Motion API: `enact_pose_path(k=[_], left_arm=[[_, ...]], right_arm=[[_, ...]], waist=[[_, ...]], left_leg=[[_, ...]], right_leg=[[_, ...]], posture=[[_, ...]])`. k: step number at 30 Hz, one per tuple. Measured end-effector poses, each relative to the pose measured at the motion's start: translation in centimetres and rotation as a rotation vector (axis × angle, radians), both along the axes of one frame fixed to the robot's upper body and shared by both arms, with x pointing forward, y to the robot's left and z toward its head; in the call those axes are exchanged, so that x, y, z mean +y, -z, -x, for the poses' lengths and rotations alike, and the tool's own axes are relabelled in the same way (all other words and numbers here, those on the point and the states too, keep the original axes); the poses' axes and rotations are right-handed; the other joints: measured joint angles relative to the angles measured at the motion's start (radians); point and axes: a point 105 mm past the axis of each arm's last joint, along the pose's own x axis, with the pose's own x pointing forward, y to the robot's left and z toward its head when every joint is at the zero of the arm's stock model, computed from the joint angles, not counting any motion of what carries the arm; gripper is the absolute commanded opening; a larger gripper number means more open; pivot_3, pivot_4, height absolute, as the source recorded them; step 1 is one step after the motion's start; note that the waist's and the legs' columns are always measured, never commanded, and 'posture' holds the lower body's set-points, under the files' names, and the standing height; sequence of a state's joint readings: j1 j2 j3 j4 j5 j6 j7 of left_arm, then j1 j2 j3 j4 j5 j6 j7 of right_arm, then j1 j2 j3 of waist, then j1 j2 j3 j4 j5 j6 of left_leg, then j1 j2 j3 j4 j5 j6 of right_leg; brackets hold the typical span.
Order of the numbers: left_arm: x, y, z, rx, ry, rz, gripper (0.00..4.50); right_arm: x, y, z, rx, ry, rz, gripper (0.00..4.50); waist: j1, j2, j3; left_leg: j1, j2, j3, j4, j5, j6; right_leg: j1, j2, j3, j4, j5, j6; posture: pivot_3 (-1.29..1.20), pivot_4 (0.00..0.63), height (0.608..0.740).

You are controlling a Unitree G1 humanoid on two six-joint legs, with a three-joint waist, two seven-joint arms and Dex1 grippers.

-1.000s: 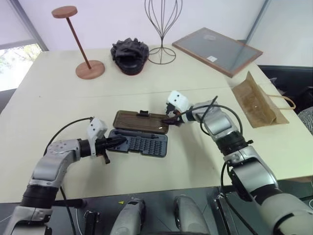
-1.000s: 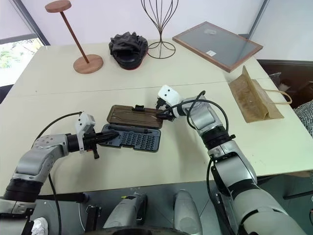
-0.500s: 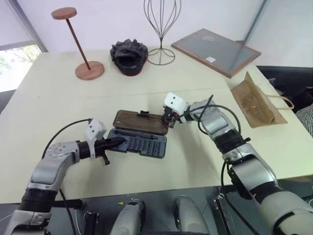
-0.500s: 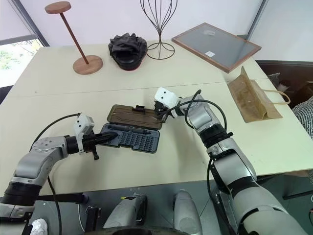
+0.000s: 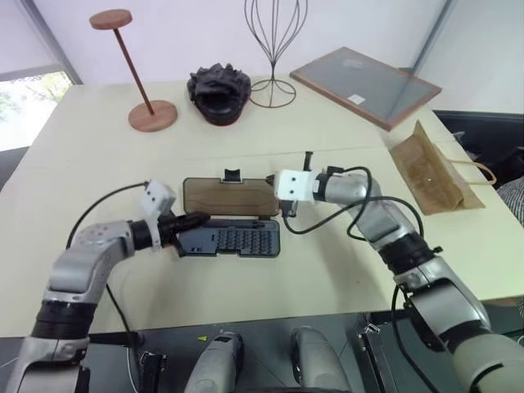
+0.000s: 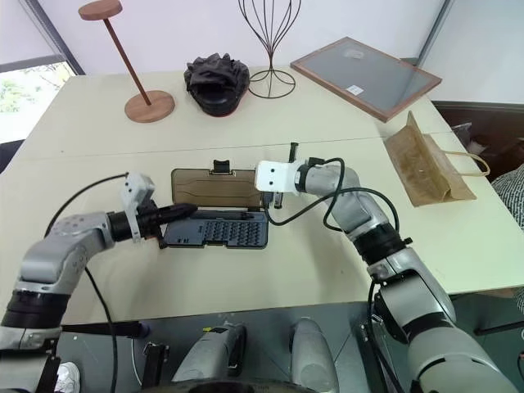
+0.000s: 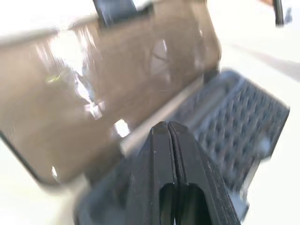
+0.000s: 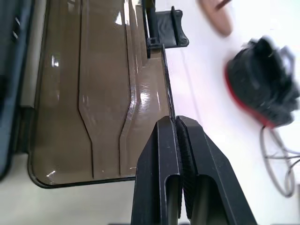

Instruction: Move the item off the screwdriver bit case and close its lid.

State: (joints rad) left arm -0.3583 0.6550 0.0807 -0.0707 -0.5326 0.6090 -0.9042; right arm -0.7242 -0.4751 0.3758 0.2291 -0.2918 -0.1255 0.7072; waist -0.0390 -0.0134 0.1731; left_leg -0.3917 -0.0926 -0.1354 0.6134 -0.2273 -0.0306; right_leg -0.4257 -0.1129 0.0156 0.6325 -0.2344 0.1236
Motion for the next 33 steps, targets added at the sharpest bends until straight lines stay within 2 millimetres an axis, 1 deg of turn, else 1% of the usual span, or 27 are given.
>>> enact_pose_path(k=[3,5,6,7,9,10,11,13,15,18,23,26,28,31,33], left_arm=[[-1.3,-3.8,-0.7,-0.080,0.030,0.069,0.00],[-2.2,-7.2,-1.2,-0.140,0.052,0.145,0.00],[-2.4,-8.5,-1.3,-0.165,0.056,0.168,0.00],[-2.5,-9.9,-1.5,-0.194,0.055,0.192,0.00],[-2.1,-11.8,-2.0,-0.234,0.034,0.220,0.00],[-1.8,-12.1,-2.3,-0.236,0.021,0.226,0.00],[-1.2,-12.1,-2.6,-0.235,0.000,0.219,0.00],[0.5,-11.1,-3.5,-0.220,-0.059,0.175,0.00],[2.4,-9.2,-4.4,-0.183,-0.121,0.127,0.00],[4.3,-6.3,-5.3,-0.116,-0.189,0.094,0.00],[6.6,-3.3,-6.3,-0.067,-0.281,0.046,0.00],[6.9,-1.4,-6.6,-0.025,-0.296,0.027,0.00],[6.7,-0.9,-6.4,-0.008,-0.273,0.028,0.00],[6.0,-0.9,-5.8,0.002,-0.223,0.033,0.00],[5.0,-1.0,-4.8,0.012,-0.152,0.033,0.00]], right_arm=[[0.4,-0.3,1.0,-0.023,-0.015,-0.040,0.01],[0.5,-0.6,1.4,-0.035,-0.017,-0.064,0.01],[0.6,-0.7,1.5,-0.037,-0.015,-0.072,0.01],[0.6,-0.8,1.5,-0.038,-0.011,-0.081,0.01],[0.8,-1.0,1.6,-0.042,-0.008,-0.094,0.01],[0.9,-1.1,1.6,-0.046,-0.007,-0.104,0.01],[1.0,-1.3,1.7,-0.052,-0.008,-0.111,0.01],[1.2,-1.5,1.8,-0.057,-0.010,-0.118,0.01],[1.2,-1.6,1.7,-0.059,-0.007,-0.122,0.01],[1.2,-1.6,1.8,-0.060,-0.008,-0.125,0.01],[1.3,-1.6,1.8,-0.062,-0.009,-0.125,0.01],[1.2,-1.6,1.8,-0.061,-0.010,-0.122,0.01],[1.2,-1.5,1.8,-0.051,-0.012,-0.117,0.01],[1.2,-1.3,1.6,-0.002,0.003,-0.141,0.01],[1.1,-1.0,0.7,0.094,0.056,-0.205,0.01]], waist=[[-0.001,-0.001,0.000],[-0.003,-0.001,0.001],[-0.005,-0.001,0.001],[-0.006,-0.001,0.001],[-0.007,-0.001,0.001],[-0.007,-0.001,0.001],[-0.008,-0.001,0.001],[-0.007,-0.001,0.001],[-0.004,-0.001,0.001],[0.000,-0.001,0.001],[0.000,-0.001,0.001],[-0.001,-0.001,0.001],[-0.002,-0.001,0.001],[-0.004,-0.002,0.001],[-0.008,-0.001,0.001]], left_leg=[[0.000,0.000,0.000,0.000,0.000,0.000],[0.000,0.000,0.000,0.000,0.000,0.000],[0.000,0.000,0.000,0.000,0.000,0.000],[0.000,0.000,0.000,0.000,0.000,0.000],[0.000,0.000,0.000,0.000,0.000,-0.001],[0.000,0.000,0.000,0.000,0.001,-0.001],[0.000,0.000,0.000,0.000,0.001,-0.001],[0.000,0.000,0.000,0.000,0.001,-0.001],[0.000,0.000,0.000,0.000,0.001,-0.001],[0.000,0.000,0.000,0.000,0.001,-0.001],[0.000,0.000,0.000,0.000,0.001,-0.001],[0.000,0.000,0.000,0.000,0.001,-0.001],[0.000,0.000,0.000,0.000,0.001,-0.001],[0.000,0.000,0.000,0.000,0.001,-0.001],[0.000,0.000,0.000,0.000,0.001,-0.001]], right_leg=[[0.000,0.000,0.000,0.000,0.000,0.000],[0.000,0.000,0.000,0.000,0.000,0.000],[0.000,0.000,0.000,0.000,0.000,0.000],[0.000,0.000,0.000,0.000,0.000,0.000],[0.000,0.001,0.000,0.000,0.000,0.000],[0.000,0.001,0.000,0.000,0.000,0.000],[0.000,0.001,0.000,0.000,0.000,0.000],[0.000,0.001,0.000,0.000,0.000,0.000],[0.000,0.001,0.000,0.000,0.000,0.000],[0.000,0.001,0.000,0.000,0.000,0.000],[0.000,0.001,0.000,0.000,0.000,0.000],[0.000,0.001,0.000,0.000,0.000,0.000],[0.000,0.001,0.000,0.000,0.000,0.000],[0.000,0.001,0.000,0.000,0.000,0.000],[-0.001,0.001,0.000,0.001,0.000,0.000]], posture=[[0.00,0.150,0.740],[0.00,0.150,0.740],[0.00,0.150,0.740],[0.00,0.150,0.740],[0.00,0.150,0.740],[0.00,0.150,0.740],[0.00,0.150,0.740],[0.00,0.150,0.740],[0.00,0.150,0.740],[0.00,0.150,0.740],[0.00,0.150,0.740],[0.00,0.150,0.740],[0.00,0.150,0.740],[0.00,0.150,0.740],[0.00,0.150,0.740]])
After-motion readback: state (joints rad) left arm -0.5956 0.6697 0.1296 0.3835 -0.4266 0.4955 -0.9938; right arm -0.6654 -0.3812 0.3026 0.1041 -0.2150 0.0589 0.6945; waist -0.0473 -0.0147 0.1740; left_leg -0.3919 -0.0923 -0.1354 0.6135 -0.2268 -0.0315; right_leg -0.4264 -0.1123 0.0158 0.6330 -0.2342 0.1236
